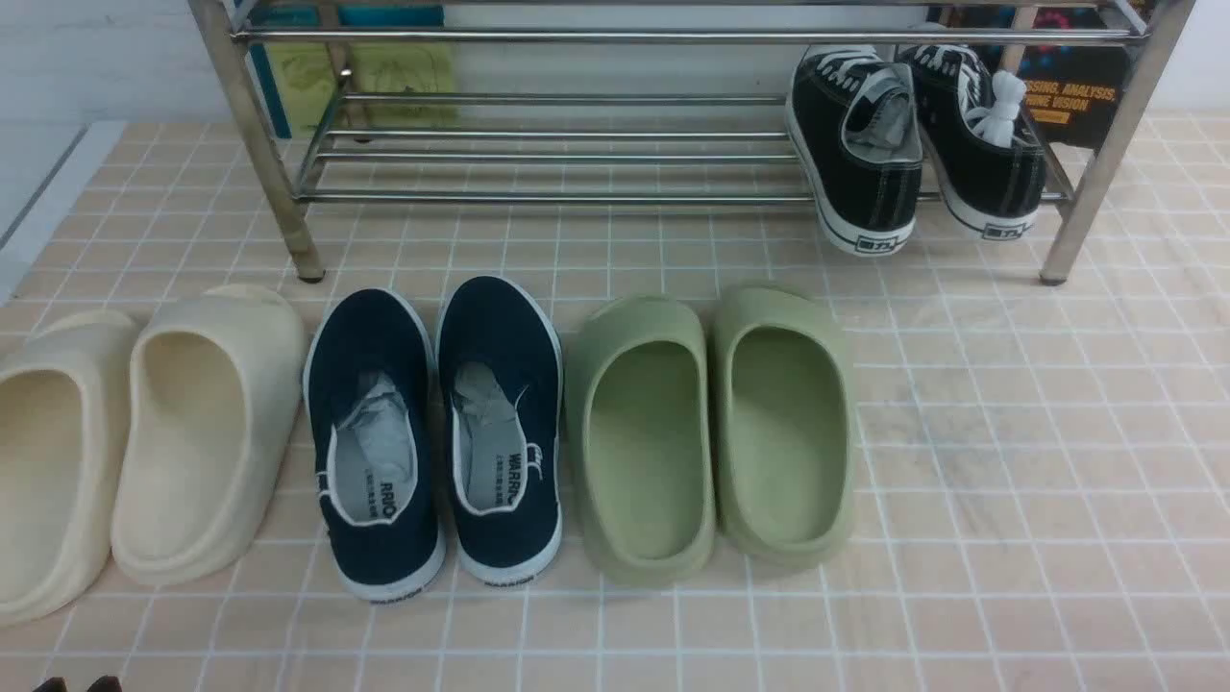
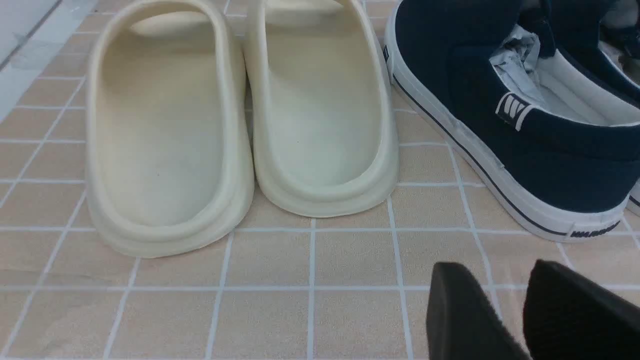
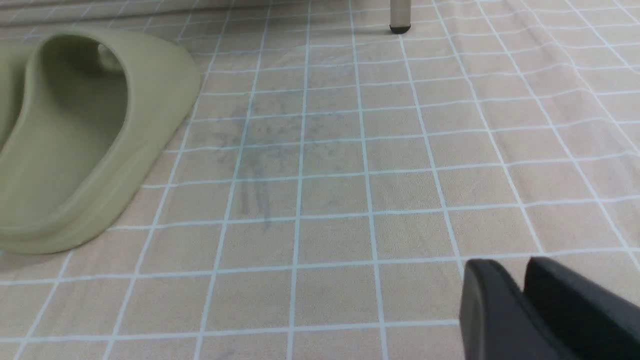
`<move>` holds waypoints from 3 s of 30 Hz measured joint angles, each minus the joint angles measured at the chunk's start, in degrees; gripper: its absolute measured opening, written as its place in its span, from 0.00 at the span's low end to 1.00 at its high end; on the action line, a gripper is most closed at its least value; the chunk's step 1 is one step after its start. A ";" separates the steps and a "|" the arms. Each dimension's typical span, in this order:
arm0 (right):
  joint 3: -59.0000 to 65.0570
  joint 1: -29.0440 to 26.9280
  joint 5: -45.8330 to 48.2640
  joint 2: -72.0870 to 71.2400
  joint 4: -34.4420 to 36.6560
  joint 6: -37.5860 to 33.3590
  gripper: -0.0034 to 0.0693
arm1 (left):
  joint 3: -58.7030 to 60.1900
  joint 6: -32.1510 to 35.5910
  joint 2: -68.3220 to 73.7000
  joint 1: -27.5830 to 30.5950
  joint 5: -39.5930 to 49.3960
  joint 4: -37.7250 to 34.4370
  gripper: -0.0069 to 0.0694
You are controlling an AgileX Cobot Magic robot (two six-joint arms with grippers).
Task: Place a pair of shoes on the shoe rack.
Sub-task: Use the left arm to grab the shoe closest to it
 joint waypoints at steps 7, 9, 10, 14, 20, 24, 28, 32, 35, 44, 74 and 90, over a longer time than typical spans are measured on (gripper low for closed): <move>0.00 0.00 0.00 0.00 0.00 -0.06 0.25 | 0.00 0.00 0.00 0.00 0.00 0.00 0.40; 0.00 0.00 0.00 0.00 0.00 -0.06 0.25 | 0.00 0.00 0.00 0.00 0.00 0.00 0.40; 0.00 0.00 0.00 0.00 0.00 -0.06 0.25 | 0.00 0.00 0.00 0.00 0.00 0.00 0.40; 0.00 0.00 0.00 0.00 0.00 -0.06 0.25 | 0.00 0.00 0.00 0.00 0.00 0.00 0.40; 0.00 0.00 0.00 0.00 0.00 -0.06 0.26 | 0.00 0.00 0.00 0.00 0.00 0.00 0.41; 0.00 0.00 0.00 0.00 0.00 -0.06 0.27 | 0.00 0.00 0.00 0.00 0.00 0.00 0.41; 0.00 0.00 0.00 0.00 0.00 -0.06 0.28 | 0.00 0.00 0.00 0.00 0.00 0.00 0.41; 0.00 0.00 0.00 0.00 0.00 -0.06 0.29 | 0.00 0.00 0.00 0.00 0.00 0.00 0.41; 0.00 0.00 0.00 0.00 0.00 -0.06 0.30 | 0.00 0.00 0.00 0.00 0.00 0.00 0.41; 0.00 0.00 0.00 0.00 0.00 -0.06 0.32 | 0.00 0.00 0.00 0.00 0.00 0.00 0.41; 0.00 0.00 0.00 0.00 0.00 -0.16 0.36 | 0.71 -0.32 0.00 0.00 -36.45 6.78 0.41; 0.00 0.00 0.00 0.00 0.00 -0.18 0.37 | -28.24 -15.59 10.11 0.00 -17.35 7.20 0.11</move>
